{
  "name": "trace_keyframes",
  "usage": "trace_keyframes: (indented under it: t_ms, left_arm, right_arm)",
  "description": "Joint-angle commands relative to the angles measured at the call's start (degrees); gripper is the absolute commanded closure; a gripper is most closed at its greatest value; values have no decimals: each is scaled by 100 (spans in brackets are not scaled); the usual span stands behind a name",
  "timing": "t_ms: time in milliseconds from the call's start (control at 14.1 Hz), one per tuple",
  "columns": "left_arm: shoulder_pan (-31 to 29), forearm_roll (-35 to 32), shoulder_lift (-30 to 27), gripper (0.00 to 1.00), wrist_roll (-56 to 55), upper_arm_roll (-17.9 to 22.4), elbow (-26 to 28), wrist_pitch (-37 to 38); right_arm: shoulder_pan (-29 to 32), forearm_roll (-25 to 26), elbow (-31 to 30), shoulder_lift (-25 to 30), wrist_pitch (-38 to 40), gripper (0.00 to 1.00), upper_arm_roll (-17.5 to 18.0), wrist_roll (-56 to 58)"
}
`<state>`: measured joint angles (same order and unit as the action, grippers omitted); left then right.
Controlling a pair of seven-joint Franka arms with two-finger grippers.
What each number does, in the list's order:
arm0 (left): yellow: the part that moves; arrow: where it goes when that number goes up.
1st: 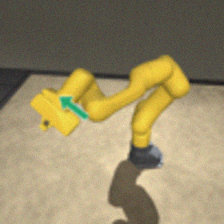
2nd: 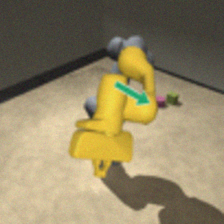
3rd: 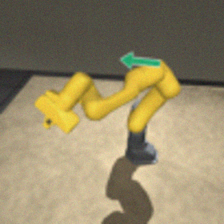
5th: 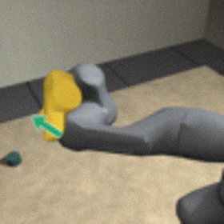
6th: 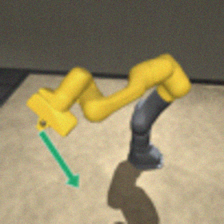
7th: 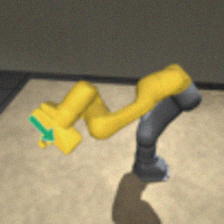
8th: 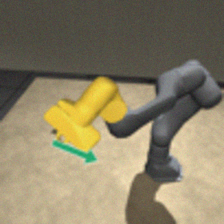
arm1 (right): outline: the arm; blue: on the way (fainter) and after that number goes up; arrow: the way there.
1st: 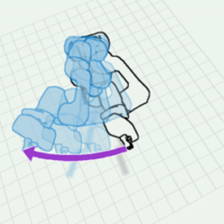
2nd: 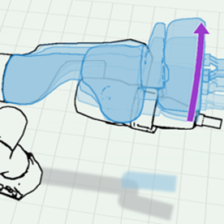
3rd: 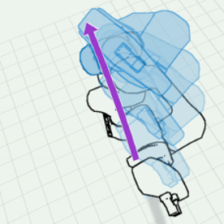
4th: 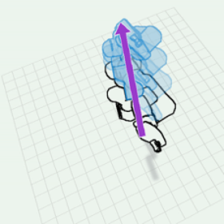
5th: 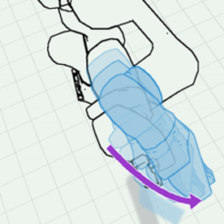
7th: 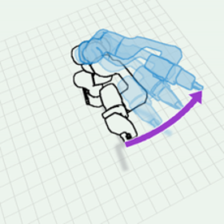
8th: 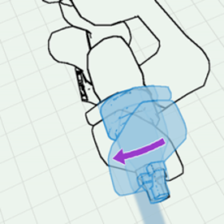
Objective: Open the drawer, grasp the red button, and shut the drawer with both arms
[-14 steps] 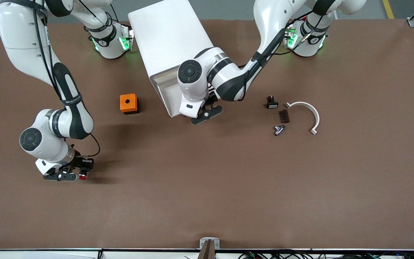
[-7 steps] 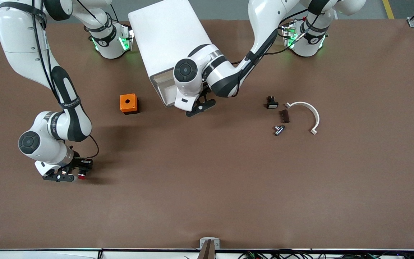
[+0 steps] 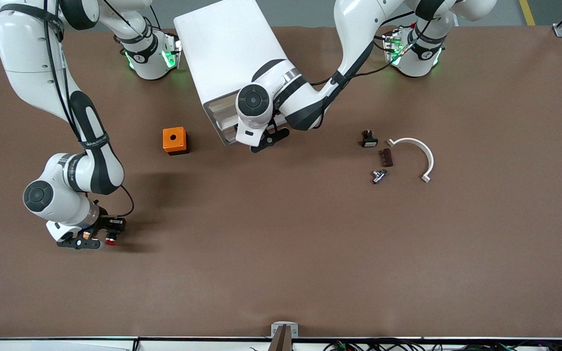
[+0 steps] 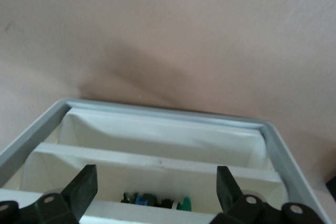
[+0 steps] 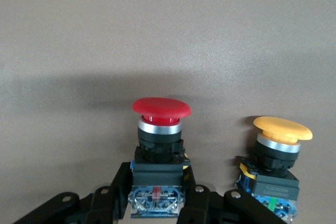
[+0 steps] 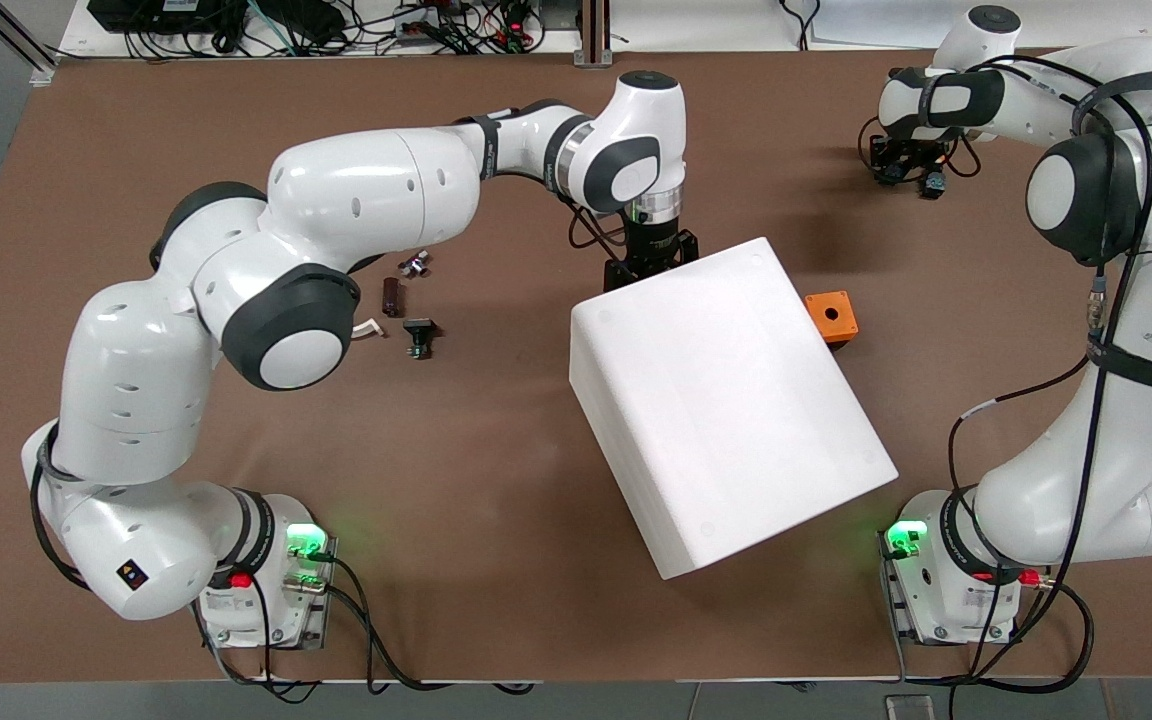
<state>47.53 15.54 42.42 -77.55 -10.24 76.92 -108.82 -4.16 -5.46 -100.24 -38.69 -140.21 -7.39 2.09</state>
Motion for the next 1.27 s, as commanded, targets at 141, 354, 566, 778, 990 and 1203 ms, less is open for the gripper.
trace_keyframes:
  t_ms: [141,354,566,778,990,1203]
  left_arm:
    - [37,607,-6,0,3,-13,96,98]
    - [28,740,38,0,12,-13,96,98]
    - [11,723,38,0,12,-5,96,98]
    - [-42,644,-15,0,21,57,78,90]
    - [-147,215,-32,0,30,83,52,81]
    - [-366,-51,-41,0,-93,75,25,63]
  right_arm:
    - [109,45,181,-130,81,0,62,-60]
    - [65,1,189,-103,273,0,71,-95]
    - [38,-8,295,-68,520,0,71,-95]
    - [39,1,347,273,1037,0,71,-77]
    - [65,1,777,827,2336,0,71,-69]
    - [100,27,779,1564,3296,0,54,-51]
